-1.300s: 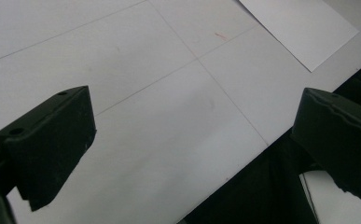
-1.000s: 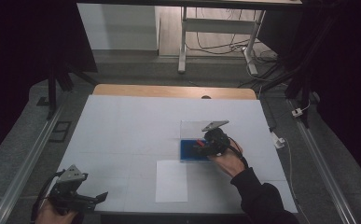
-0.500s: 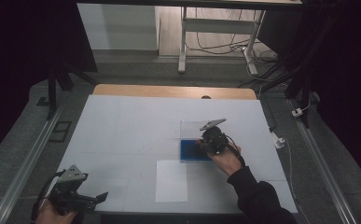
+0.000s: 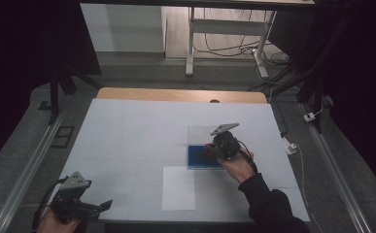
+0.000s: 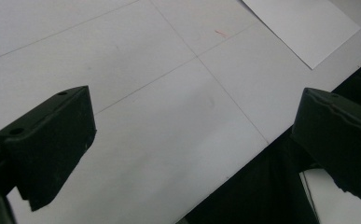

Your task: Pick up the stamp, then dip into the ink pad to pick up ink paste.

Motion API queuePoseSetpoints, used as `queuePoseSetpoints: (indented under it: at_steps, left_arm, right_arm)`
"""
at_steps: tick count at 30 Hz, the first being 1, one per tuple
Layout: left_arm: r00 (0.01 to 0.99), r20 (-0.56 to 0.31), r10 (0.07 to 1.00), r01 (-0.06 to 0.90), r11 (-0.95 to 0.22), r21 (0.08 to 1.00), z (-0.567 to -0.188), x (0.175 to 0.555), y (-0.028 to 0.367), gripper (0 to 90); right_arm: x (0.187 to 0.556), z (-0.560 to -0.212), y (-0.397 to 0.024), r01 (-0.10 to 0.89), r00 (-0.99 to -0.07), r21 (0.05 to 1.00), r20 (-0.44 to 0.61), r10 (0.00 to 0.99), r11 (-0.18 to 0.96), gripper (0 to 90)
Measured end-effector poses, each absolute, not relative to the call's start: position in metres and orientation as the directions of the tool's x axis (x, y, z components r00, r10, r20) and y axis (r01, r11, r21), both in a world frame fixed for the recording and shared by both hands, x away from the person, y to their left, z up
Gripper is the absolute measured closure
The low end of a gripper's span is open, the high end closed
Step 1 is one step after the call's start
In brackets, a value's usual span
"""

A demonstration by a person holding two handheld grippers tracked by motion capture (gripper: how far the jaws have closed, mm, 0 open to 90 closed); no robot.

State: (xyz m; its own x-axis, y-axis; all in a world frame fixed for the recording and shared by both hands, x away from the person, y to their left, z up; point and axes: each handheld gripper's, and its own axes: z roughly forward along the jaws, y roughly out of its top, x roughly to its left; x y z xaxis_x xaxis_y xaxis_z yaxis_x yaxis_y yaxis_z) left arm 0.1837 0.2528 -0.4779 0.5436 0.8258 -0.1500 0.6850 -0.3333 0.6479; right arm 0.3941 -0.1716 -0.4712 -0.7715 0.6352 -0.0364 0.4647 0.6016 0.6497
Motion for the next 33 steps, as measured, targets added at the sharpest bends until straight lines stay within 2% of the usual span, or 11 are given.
queuePoseSetpoints:
  at_steps: [18,33]
  left_arm:
    - [0.543,-0.148,0.827,0.685,-0.334,0.648,-0.478,0.184,0.252,0.0]
    - [0.550,-0.142,0.823,0.682,-0.344,0.646,-0.478,0.184,0.252,0.0]
  right_arm:
    - [0.390,-0.462,-0.176,0.466,-0.768,0.682,-0.005,0.641,0.564,79.4]
    - [0.391,-0.473,-0.164,0.454,-0.795,0.645,-0.018,0.606,0.614,79.6]
